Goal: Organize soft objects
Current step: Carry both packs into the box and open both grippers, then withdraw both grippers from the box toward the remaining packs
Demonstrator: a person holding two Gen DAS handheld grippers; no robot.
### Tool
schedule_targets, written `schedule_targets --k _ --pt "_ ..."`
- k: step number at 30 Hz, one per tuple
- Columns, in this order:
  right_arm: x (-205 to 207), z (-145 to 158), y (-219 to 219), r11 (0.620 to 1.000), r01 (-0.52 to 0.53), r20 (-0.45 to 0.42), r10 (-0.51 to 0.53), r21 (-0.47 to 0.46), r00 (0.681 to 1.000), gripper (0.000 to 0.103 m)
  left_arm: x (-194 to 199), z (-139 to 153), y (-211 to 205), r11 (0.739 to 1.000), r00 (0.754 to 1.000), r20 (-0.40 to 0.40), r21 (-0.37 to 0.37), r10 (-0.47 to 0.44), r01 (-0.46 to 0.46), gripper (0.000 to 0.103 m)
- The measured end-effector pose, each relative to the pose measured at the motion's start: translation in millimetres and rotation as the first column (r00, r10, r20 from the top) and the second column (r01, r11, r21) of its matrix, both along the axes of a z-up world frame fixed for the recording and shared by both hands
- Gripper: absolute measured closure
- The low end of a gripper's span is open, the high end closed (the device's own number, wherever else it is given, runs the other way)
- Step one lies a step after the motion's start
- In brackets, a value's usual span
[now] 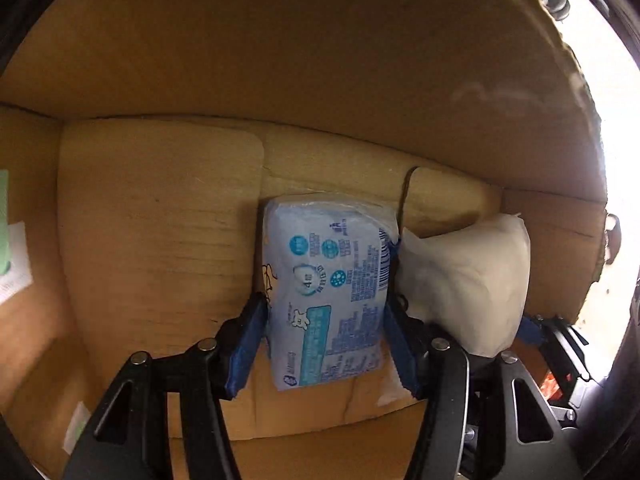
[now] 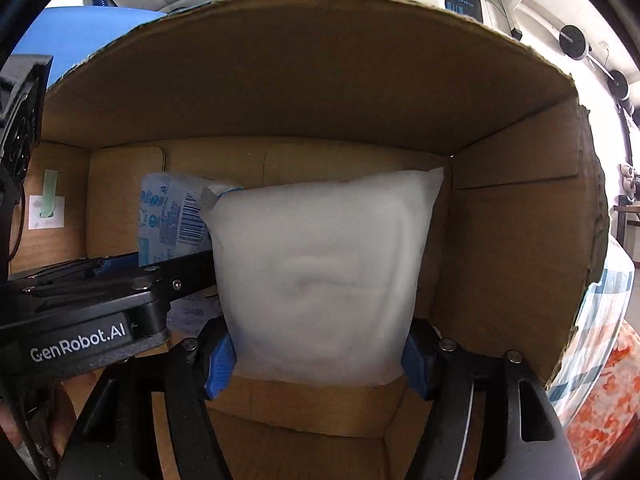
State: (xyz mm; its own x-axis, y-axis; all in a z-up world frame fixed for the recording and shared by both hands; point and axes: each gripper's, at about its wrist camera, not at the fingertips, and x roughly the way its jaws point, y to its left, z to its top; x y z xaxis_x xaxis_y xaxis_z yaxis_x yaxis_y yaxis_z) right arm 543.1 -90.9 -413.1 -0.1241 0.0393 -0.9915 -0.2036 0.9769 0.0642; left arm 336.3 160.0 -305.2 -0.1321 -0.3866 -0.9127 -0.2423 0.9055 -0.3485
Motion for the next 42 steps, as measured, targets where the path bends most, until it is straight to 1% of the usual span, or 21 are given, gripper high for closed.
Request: schedule_targets --k 2,3,5,7,8,10,12,14,16,20,21,22,24,25,27,28,32,33,36,37,42 --pt "1 -1 1 1.000 -0.004 -0.014 0.004 -0.002 1.000 0.031 0 6 -1 1.000 1.000 0.000 0.021 -0.022 0.022 0.045" --pt "1 -2 1 1.000 -0.005 -0.025 0.005 0.002 1.000 0.030 0 11 -2 0.999 1.000 0.004 0.029 -0.029 0.028 0.037" --pt "1 2 2 1.000 -0.006 -0.029 0.006 0.006 1.000 0.027 1 24 -1 0.998 0.999 0.024 0.047 -0.033 0.031 0.029" --pt "1 9 3 1.000 -0.006 -0.018 0.006 0.012 1.000 0.020 -2 39 3 0.998 0.999 0.049 0.059 -0.020 0.017 0.021" --pt "1 13 3 1.000 -0.006 -0.011 0.006 0.015 1.000 0.018 -3 48 4 0.998 0.998 0.065 0.065 -0.016 0.012 0.017" --pt "-1 22 3 1.000 -0.008 0.014 0.008 0.005 1.000 0.008 -6 65 9 0.996 0.995 0.098 0.087 -0.013 0.004 0.011" --pt "-5 31 3 1.000 -0.022 0.033 0.022 -0.006 0.999 0.008 -10 81 13 0.994 0.992 0.128 0.108 -0.011 -0.003 0.003" --pt "-11 38 2 0.999 -0.035 0.046 0.036 -0.021 0.998 0.007 -21 97 19 0.990 0.986 0.164 0.142 -0.009 -0.015 0.000" --pt "-19 45 2 0.999 -0.039 0.060 0.040 -0.024 0.997 0.000 -33 112 24 0.986 0.980 0.197 0.163 -0.005 -0.027 0.000" --pt "-49 60 5 0.998 -0.045 0.123 0.049 -0.035 0.991 0.000 -63 142 29 0.978 0.962 0.273 0.202 -0.013 -0.045 0.000" --pt "-55 64 3 0.999 -0.043 0.137 0.047 -0.033 0.989 0.000 -73 141 28 0.977 0.958 0.286 0.209 -0.015 -0.047 0.000" --pt "-62 67 2 0.999 -0.038 0.138 0.041 -0.022 0.990 0.000 -84 142 18 0.974 0.953 0.302 0.219 -0.016 -0.053 0.000" --pt "-74 76 -2 1.000 -0.017 0.140 0.016 0.006 0.990 0.000 -102 157 13 0.969 0.944 0.327 0.242 -0.033 -0.050 0.000" --pt "-83 83 -1 1.000 -0.005 0.148 0.003 0.015 0.989 0.000 -106 153 9 0.967 0.939 0.341 0.249 -0.037 -0.052 0.000" --pt "-95 95 -7 0.999 0.013 0.171 -0.018 0.030 0.985 0.000 -124 164 4 0.959 0.934 0.353 0.280 -0.056 -0.048 0.000" --pt "-101 101 -10 0.999 0.019 0.185 -0.025 0.032 0.982 0.000 -121 161 6 0.955 0.928 0.367 0.292 -0.061 -0.053 0.000" --pt "-119 135 -10 0.998 0.036 0.241 -0.046 0.046 0.969 0.000 -144 176 2 0.942 0.908 0.415 0.325 -0.067 -0.080 0.000" --pt "-126 141 -11 0.998 0.037 0.254 -0.048 0.046 0.966 0.000 -141 175 3 0.942 0.904 0.423 0.326 -0.064 -0.086 0.000" --pt "-145 160 -12 0.998 0.033 0.296 -0.046 0.047 0.954 0.000 -153 181 0 0.938 0.892 0.447 0.333 -0.069 -0.094 0.000" --pt "-151 167 -13 0.998 0.031 0.307 -0.045 0.050 0.951 0.000 -152 177 1 0.937 0.887 0.457 0.334 -0.069 -0.099 0.000" --pt "-178 201 -21 0.998 0.028 0.360 -0.046 0.057 0.932 0.000 -173 191 0 0.938 0.860 0.506 0.326 -0.068 -0.118 0.000"
